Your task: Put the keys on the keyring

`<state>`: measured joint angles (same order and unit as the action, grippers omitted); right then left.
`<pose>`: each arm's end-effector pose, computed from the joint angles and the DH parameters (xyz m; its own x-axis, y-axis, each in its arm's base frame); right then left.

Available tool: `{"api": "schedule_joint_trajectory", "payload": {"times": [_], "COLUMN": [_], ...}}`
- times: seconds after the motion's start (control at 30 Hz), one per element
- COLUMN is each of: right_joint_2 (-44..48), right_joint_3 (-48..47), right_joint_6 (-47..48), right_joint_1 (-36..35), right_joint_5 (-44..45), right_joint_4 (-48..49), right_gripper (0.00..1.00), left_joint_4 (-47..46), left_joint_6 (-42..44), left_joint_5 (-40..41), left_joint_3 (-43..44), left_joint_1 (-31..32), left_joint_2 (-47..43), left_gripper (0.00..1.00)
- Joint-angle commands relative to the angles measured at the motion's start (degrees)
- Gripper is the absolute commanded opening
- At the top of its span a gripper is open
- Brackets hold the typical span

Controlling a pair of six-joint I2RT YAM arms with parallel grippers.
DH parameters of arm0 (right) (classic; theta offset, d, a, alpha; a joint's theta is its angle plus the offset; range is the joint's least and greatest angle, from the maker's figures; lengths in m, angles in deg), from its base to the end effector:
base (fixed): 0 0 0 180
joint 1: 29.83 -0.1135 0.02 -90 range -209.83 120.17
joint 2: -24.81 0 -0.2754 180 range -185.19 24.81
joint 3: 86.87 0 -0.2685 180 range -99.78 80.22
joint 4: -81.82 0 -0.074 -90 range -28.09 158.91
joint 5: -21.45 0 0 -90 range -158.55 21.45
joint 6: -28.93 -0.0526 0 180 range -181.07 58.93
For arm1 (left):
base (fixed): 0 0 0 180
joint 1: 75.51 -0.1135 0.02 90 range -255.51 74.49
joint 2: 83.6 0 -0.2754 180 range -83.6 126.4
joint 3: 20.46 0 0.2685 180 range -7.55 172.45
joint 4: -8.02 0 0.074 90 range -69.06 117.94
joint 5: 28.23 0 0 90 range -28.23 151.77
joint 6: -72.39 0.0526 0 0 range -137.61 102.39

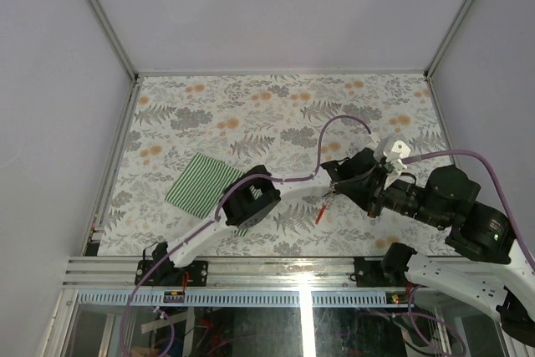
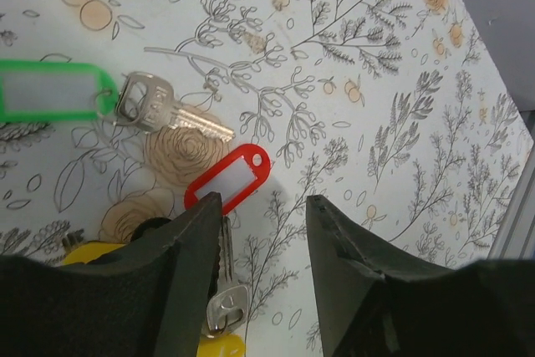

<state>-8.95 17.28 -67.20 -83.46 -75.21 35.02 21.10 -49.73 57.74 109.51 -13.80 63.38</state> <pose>0.0639 0.0971 0.4362 -0.1411 -0.0128 -0.9899 -0.8581 0.5002 0.1159 0.2892 -0.5451 0.1216 -0.6836 0.1510 -0.7141 0.6420 0.5898 -0.4899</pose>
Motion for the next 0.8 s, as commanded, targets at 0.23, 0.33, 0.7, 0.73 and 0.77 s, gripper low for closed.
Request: {"api": "schedule_joint_trajectory", "payload": {"times": [0.23, 0.33, 0.7, 0.73, 0.77], "right_joint_2": [2.0, 2.1, 2.2, 2.1, 2.1], "right_joint_3": [-0.4, -0.1, -0.1, -0.2, -0.2], "right_joint_6": [-1.4, -1.5, -1.7, -1.8, -1.8], "right_joint_1": [-0.3, -0.3, -0.3, -0.3, -0.3], "right_joint_5": [0.9, 1.1, 1.1, 1.1, 1.1], "right_joint_4": [3.9, 4.0, 3.7, 3.6, 3.5], "right_gripper": [0.00, 0.00, 0.00, 0.00, 0.00], "left_joint_4": [3.5, 3.3, 0.3, 0.0, -0.1], "left_joint_6": [4.5, 5.5, 7.9, 8.0, 8.0], "left_joint_5": [1.7, 1.9, 4.1, 4.4, 4.9], "left_joint_3": [-12.5, -16.3, -36.7, -38.3, -39.9], "left_joint_1": [-0.3, -0.4, -0.5, -0.5, -0.5], "left_joint_2": [-7.3, -9.6, -22.3, -23.5, -24.5], "left_gripper": [0.47, 0.47, 0.45, 0.45, 0.45]}}
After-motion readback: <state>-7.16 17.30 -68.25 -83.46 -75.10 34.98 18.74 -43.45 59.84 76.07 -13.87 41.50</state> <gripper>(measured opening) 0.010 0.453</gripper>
